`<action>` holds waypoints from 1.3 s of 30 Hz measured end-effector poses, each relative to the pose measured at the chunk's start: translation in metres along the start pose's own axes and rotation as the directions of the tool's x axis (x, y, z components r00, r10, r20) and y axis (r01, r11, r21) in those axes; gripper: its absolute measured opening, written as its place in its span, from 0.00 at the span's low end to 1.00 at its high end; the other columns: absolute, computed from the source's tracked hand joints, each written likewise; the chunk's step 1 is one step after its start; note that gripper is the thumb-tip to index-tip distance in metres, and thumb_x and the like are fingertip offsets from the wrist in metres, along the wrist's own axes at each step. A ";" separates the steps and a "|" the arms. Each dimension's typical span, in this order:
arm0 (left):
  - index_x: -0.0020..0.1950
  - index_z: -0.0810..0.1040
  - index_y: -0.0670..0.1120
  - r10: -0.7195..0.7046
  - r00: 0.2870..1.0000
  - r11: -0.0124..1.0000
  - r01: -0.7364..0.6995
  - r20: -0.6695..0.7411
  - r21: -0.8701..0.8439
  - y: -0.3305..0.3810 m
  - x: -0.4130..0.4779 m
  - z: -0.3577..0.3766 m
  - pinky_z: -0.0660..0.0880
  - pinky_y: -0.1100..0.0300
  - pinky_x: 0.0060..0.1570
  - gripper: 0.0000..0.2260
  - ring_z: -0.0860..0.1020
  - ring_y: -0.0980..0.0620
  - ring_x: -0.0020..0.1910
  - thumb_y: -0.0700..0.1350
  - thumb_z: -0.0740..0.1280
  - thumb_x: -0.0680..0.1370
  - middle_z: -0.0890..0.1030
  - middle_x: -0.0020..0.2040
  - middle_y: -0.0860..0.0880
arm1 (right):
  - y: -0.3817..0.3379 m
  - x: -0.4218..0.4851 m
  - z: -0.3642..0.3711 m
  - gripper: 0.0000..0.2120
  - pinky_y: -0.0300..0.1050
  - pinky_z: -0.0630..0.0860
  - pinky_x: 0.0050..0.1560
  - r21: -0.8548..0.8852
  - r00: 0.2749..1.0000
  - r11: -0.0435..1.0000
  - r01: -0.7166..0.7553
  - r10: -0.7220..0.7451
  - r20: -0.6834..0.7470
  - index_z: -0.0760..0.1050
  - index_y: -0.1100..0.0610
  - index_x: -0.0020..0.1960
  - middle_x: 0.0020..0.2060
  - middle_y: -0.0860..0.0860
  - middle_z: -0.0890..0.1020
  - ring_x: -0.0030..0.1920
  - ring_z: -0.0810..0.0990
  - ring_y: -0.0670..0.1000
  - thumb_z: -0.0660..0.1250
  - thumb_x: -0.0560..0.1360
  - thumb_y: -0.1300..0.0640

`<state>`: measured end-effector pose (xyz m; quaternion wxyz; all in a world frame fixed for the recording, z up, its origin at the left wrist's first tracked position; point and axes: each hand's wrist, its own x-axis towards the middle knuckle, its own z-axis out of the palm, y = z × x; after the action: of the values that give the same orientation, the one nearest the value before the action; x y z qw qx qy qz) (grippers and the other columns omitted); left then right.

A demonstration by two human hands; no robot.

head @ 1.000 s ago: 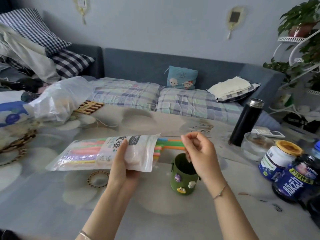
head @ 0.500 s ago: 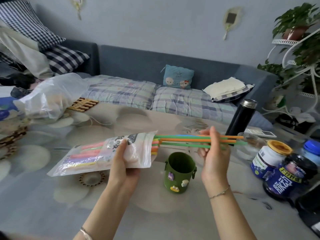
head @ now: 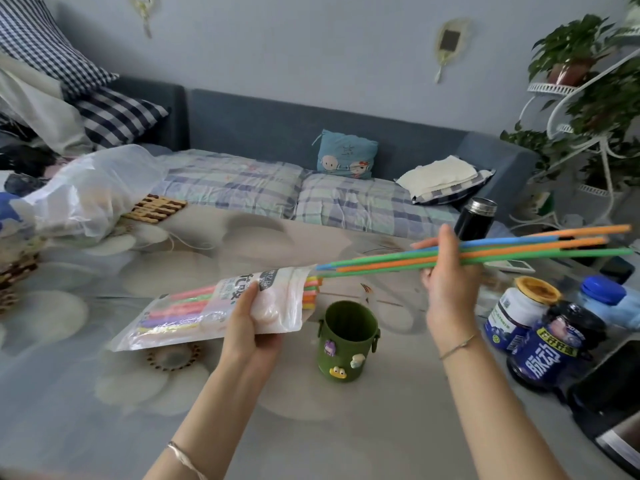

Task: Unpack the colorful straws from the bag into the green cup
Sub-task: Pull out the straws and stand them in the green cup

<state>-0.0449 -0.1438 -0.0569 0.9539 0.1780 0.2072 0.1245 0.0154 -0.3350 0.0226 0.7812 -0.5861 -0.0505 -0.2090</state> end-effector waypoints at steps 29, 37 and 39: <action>0.71 0.71 0.40 0.037 0.999 0.997 -0.038 0.014 0.066 -0.004 -0.003 0.002 0.67 0.40 0.69 0.22 0.75 0.43 0.68 0.44 0.67 0.77 0.77 0.68 0.41 | 0.087 0.015 -0.015 0.07 0.31 0.72 0.40 -0.489 0.831 0.849 -0.200 0.412 0.374 0.78 0.47 0.47 0.45 0.44 0.81 0.49 0.78 0.42 0.72 0.71 0.50; 0.63 0.75 0.45 0.033 0.998 0.991 -0.039 0.049 0.126 -0.008 -0.015 0.007 0.73 0.46 0.64 0.14 0.79 0.46 0.60 0.44 0.66 0.78 0.81 0.58 0.45 | 0.052 -0.012 -0.022 0.18 0.36 0.73 0.47 -0.407 0.991 0.904 0.129 -0.129 0.027 0.68 0.51 0.58 0.52 0.49 0.73 0.48 0.75 0.47 0.71 0.72 0.54; 0.64 0.75 0.45 0.052 0.996 0.988 -0.061 0.066 0.145 -0.009 -0.019 0.009 0.76 0.52 0.57 0.15 0.80 0.48 0.54 0.45 0.66 0.78 0.82 0.54 0.47 | 0.038 -0.030 -0.018 0.09 0.30 0.72 0.42 -0.281 0.929 0.895 0.346 -0.370 -0.032 0.69 0.46 0.48 0.43 0.47 0.76 0.42 0.76 0.43 0.67 0.75 0.57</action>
<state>-0.0562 -0.1606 -0.0464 0.9402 0.2574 0.1809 0.1302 -0.0003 -0.3350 -0.0270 0.6434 -0.6584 -0.0952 -0.3788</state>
